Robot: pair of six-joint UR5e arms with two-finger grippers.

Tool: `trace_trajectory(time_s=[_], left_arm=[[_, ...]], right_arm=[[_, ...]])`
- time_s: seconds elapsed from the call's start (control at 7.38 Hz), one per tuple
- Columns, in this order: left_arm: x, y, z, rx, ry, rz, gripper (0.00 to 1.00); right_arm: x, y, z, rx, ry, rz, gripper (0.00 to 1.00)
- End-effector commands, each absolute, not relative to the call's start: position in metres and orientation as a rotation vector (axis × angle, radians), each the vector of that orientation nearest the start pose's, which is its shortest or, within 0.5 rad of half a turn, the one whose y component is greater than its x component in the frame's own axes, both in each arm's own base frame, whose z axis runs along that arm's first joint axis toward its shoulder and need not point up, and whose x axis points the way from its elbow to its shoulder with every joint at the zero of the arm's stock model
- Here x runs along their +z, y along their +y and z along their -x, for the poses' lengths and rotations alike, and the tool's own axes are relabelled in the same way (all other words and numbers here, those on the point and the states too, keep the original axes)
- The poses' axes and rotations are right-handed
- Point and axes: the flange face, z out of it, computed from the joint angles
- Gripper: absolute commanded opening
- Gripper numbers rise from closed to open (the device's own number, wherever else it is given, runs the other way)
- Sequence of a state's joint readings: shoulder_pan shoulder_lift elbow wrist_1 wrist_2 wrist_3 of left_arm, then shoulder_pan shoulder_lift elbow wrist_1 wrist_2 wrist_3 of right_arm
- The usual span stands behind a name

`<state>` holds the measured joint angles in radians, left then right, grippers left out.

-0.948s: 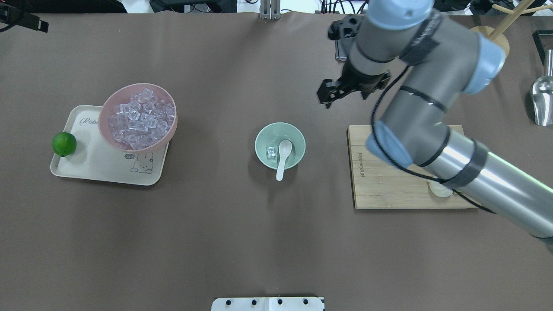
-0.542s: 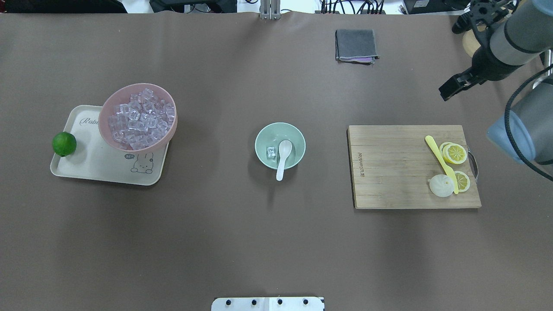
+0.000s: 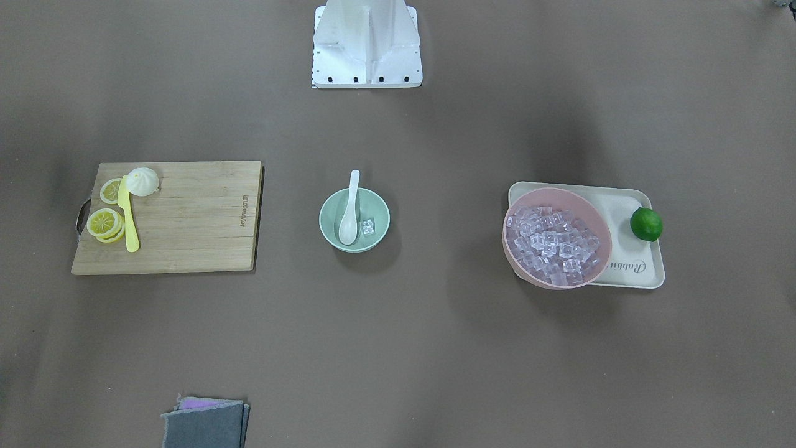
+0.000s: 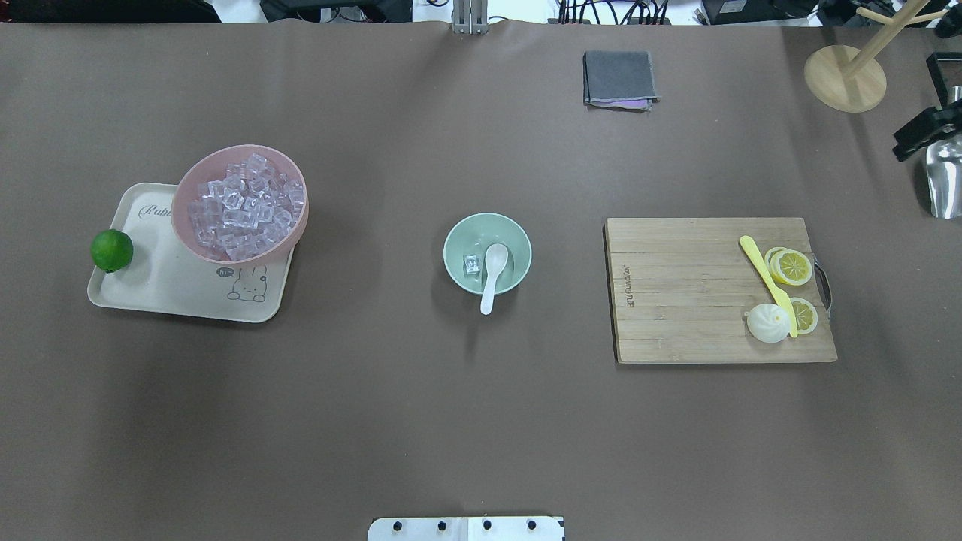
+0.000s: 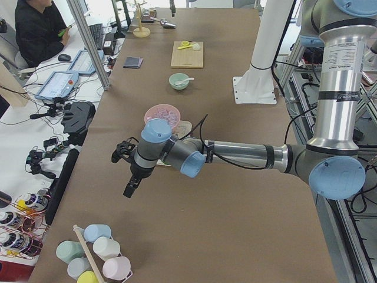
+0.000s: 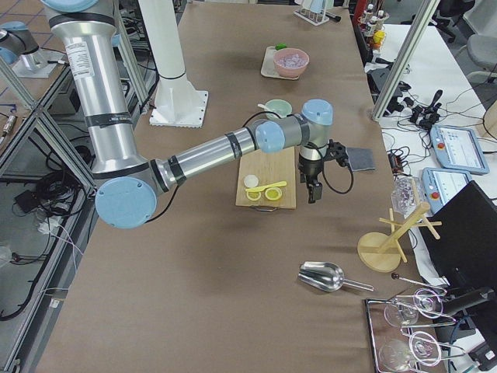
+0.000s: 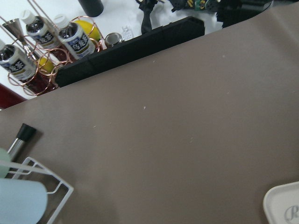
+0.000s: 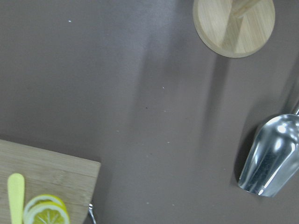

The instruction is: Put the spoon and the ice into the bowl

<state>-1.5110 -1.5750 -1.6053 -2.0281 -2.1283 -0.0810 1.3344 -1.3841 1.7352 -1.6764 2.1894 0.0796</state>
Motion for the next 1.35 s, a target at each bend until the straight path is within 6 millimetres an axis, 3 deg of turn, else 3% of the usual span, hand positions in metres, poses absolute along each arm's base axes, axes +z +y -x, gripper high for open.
trace_trajectory(time_s=[0.0,0.14,0.27,0.54,0.68,0.81,1.22], left_arm=[[0.609,-0.513,0.047,0.097,0.732,-0.325,0.98],[0.608,-0.511,0.046,0.086,0.78,-0.283,0.98],[0.596,-0.51,0.046,0.089,0.783,-0.299,0.98],[0.559,-0.505,0.045,-0.037,0.811,-0.242,0.98],[0.56,-0.503,0.048,-0.05,0.812,-0.224,0.98],[0.579,-0.49,0.051,-0.069,0.81,-0.19,0.98],[0.606,-0.468,0.059,-0.077,0.805,-0.165,0.98]], right_arm=[[0.583,-0.538,-0.033,-0.255,-0.689,-0.11,1.0],[0.614,-0.516,-0.055,-0.199,-0.7,-0.069,1.0],[0.63,-0.501,-0.067,-0.17,-0.709,-0.051,1.0],[0.656,-0.488,-0.069,-0.147,-0.718,-0.001,1.0],[0.657,-0.487,-0.069,-0.142,-0.72,0.002,1.0],[0.646,-0.493,-0.068,-0.133,-0.732,-0.006,1.0],[0.634,-0.495,-0.065,-0.066,-0.76,-0.001,1.0]])
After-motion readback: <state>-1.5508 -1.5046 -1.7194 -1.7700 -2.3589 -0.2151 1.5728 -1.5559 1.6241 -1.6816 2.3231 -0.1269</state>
